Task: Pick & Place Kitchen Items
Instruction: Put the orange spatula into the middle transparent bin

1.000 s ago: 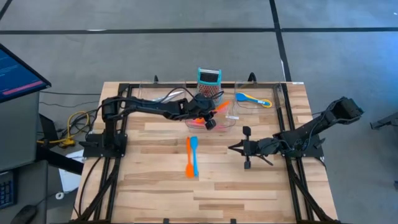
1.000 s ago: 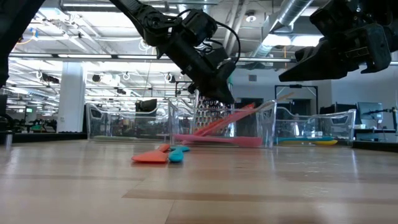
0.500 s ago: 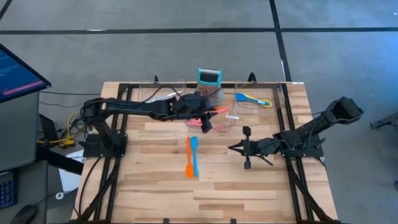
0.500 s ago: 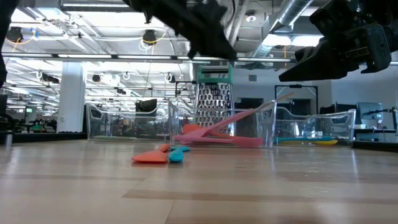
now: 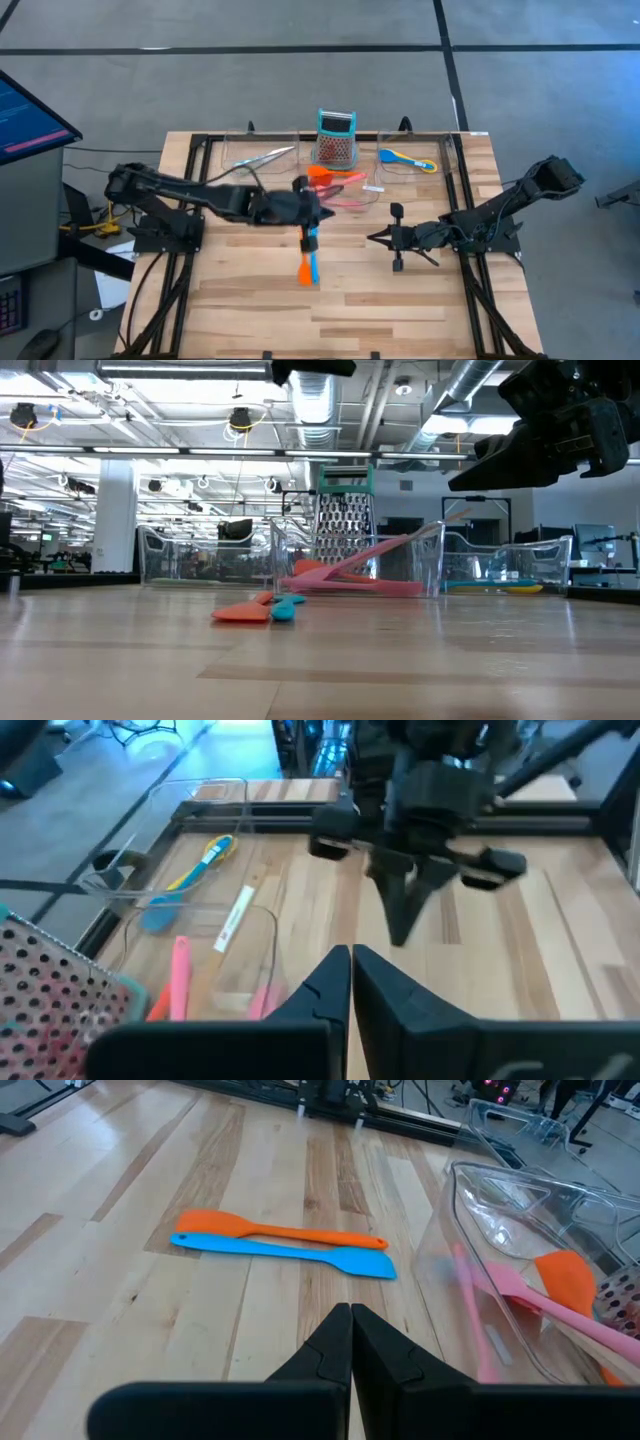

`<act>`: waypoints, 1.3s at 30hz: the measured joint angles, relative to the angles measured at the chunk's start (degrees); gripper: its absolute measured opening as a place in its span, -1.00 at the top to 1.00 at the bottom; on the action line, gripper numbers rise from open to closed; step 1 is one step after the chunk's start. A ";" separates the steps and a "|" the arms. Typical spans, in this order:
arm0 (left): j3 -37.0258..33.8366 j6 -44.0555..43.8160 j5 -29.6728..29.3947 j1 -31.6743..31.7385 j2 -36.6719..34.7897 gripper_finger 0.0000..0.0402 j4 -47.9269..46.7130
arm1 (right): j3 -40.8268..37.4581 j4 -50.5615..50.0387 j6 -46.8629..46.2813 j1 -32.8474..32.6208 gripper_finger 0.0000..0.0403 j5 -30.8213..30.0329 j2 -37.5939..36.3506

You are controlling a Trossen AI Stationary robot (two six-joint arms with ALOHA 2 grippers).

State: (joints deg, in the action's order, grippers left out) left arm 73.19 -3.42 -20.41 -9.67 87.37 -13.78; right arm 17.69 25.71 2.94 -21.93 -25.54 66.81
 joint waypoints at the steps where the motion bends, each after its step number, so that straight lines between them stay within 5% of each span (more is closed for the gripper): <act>1: 0.00 -0.01 -1.67 -1.26 0.00 0.99 -0.54 | 0.00 0.00 0.00 0.00 1.00 0.00 0.01; 11: -0.01 -6.25 -11.50 -10.17 0.00 0.99 -7.33 | 0.00 0.10 0.00 -0.15 1.00 0.00 0.01; 24: -10.76 -30.85 -11.52 -12.19 0.00 0.99 -7.27 | 0.00 0.22 0.00 -0.15 1.00 0.02 0.00; 39: -15.69 -33.29 -5.11 -12.13 0.02 0.98 -5.02 | 0.00 0.22 -0.64 -0.15 1.00 0.13 0.00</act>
State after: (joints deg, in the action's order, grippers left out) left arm 57.49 -36.71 -25.52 -21.80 87.39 -18.80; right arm 17.69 25.93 2.30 -22.09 -25.41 66.81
